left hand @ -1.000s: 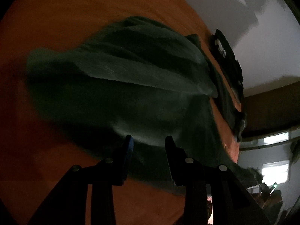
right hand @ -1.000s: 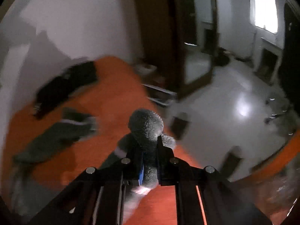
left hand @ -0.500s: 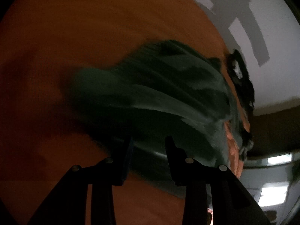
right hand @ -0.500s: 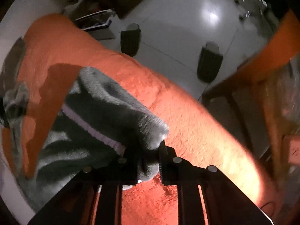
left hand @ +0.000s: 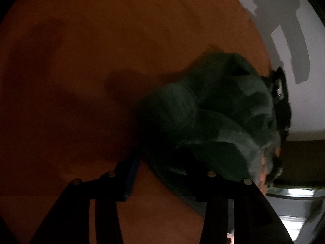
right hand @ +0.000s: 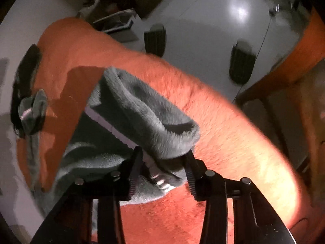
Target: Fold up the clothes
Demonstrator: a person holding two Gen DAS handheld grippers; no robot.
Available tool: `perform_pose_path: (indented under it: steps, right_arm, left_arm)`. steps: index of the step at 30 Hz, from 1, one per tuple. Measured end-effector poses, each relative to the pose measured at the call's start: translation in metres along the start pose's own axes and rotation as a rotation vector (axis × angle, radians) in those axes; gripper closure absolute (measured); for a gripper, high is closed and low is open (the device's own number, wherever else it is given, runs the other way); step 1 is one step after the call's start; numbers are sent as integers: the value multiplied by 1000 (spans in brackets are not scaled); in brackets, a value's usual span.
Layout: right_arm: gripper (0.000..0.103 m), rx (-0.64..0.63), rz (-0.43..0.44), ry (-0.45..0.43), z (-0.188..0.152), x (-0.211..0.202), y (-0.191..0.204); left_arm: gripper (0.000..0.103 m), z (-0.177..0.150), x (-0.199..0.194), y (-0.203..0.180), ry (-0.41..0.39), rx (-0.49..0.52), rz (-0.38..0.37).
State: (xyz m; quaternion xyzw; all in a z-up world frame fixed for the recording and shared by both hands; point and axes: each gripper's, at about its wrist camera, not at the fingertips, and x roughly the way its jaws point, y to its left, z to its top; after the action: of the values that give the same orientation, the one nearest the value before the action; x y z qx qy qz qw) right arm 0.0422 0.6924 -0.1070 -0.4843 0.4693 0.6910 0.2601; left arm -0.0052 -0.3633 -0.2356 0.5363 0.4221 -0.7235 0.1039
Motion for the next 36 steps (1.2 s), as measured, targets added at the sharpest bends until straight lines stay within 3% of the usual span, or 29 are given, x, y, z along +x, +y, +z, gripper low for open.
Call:
perform_pose_path:
  steps: [1, 2, 3, 5, 8, 11, 15, 17, 18, 20, 21, 25, 28, 31, 33, 34, 35, 36]
  right_arm:
    - [94, 29, 29, -9, 1, -2, -3]
    - [95, 57, 58, -18, 2, -4, -6]
    - [95, 65, 85, -59, 5, -16, -5]
    - [95, 15, 108, -179, 10, -53, 5]
    - [95, 4, 90, -183, 8, -63, 9]
    - [94, 15, 11, -58, 1, -29, 1]
    - [90, 60, -87, 145, -3, 29, -19]
    - [77, 71, -95, 119, 2, 23, -19]
    - [72, 56, -105, 78, 6, 13, -15]
    - [51, -1, -125, -13, 13, -3, -1]
    - [48, -53, -143, -72, 17, -11, 10]
    - [46, -285, -123, -197, 28, -19, 58]
    - [46, -433, -79, -173, 27, 0, 93]
    - [46, -535, -120, -122, 20, 32, 115]
    - [53, -560, -143, -112, 16, 51, 121]
    - [85, -551, -134, -103, 15, 56, 118]
    - [96, -529, -121, -87, 14, 60, 115]
    - [96, -499, -102, -91, 15, 58, 112]
  left_arm:
    - [67, 0, 1, -2, -14, 12, 3]
    - [92, -1, 1, -5, -27, 22, 1]
    - [94, 0, -3, -5, -41, 13, -27]
    - [95, 1, -23, -1, -86, -44, -106]
    - [96, 7, -60, 2, -166, -104, -219]
    - [96, 16, -79, -2, -217, -46, -190]
    - [95, 15, -63, 19, -161, -86, -152]
    - [94, 15, -53, 29, -122, -115, -144]
    - [93, 15, -49, 33, -107, -129, -146]
    - [92, 13, -49, 37, -103, -147, -163]
    - [91, 13, -50, 34, -106, -143, -168]
    - [86, 14, -54, 32, -117, -97, -143]
    - [84, 14, -49, 26, -115, -79, -120]
    - [84, 13, -46, 27, -113, -78, -108]
    - [84, 10, -47, 31, -115, -79, -101]
    - [84, 9, -46, 32, -117, -82, -99]
    - [84, 7, -47, 35, -126, -93, -104]
    - [84, 6, -46, 36, -129, -102, -111]
